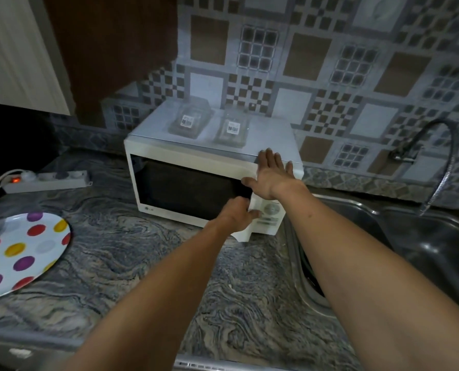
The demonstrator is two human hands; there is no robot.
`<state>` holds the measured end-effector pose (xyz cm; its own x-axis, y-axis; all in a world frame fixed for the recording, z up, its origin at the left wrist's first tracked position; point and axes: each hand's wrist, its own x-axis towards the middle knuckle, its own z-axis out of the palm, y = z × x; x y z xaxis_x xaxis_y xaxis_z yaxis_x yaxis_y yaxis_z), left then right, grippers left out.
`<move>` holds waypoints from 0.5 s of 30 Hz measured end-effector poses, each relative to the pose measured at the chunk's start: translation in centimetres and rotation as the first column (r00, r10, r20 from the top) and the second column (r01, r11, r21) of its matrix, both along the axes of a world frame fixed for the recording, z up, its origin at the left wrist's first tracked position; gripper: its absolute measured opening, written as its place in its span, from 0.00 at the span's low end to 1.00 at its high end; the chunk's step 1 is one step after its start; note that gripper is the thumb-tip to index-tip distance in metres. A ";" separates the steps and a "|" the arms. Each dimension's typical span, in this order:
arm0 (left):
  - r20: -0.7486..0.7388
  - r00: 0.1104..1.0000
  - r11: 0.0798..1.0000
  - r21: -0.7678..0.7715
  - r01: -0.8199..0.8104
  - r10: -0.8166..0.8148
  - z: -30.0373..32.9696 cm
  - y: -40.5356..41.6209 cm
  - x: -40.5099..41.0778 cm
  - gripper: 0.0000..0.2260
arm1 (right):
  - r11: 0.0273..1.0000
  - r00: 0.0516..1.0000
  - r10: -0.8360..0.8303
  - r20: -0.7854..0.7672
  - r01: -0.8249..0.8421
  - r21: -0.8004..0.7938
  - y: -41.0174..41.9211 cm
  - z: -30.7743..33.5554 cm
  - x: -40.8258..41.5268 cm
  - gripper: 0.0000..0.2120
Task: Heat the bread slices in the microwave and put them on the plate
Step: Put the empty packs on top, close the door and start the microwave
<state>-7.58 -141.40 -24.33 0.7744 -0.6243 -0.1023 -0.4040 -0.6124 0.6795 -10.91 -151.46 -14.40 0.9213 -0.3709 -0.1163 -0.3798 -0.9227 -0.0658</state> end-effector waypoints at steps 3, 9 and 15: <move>-0.002 0.999 0.999 -0.026 -0.036 0.036 -0.6 -1.0 0.8 0.15 | 1.000 1.000 0.020 0.013 -0.020 -0.010 -0.6 -0.1 0.7 0.43; 0.082 0.997 0.997 0.081 -0.001 -0.006 -0.3 -2.1 2.0 0.20 | 0.998 0.996 0.069 0.063 -0.068 -0.017 -1.7 -0.5 1.5 0.43; 0.152 0.988 0.995 0.101 -0.010 -0.006 -0.3 -2.5 2.5 0.22 | 0.994 0.984 0.110 0.138 -0.106 -0.037 -2.3 -1.2 1.9 0.41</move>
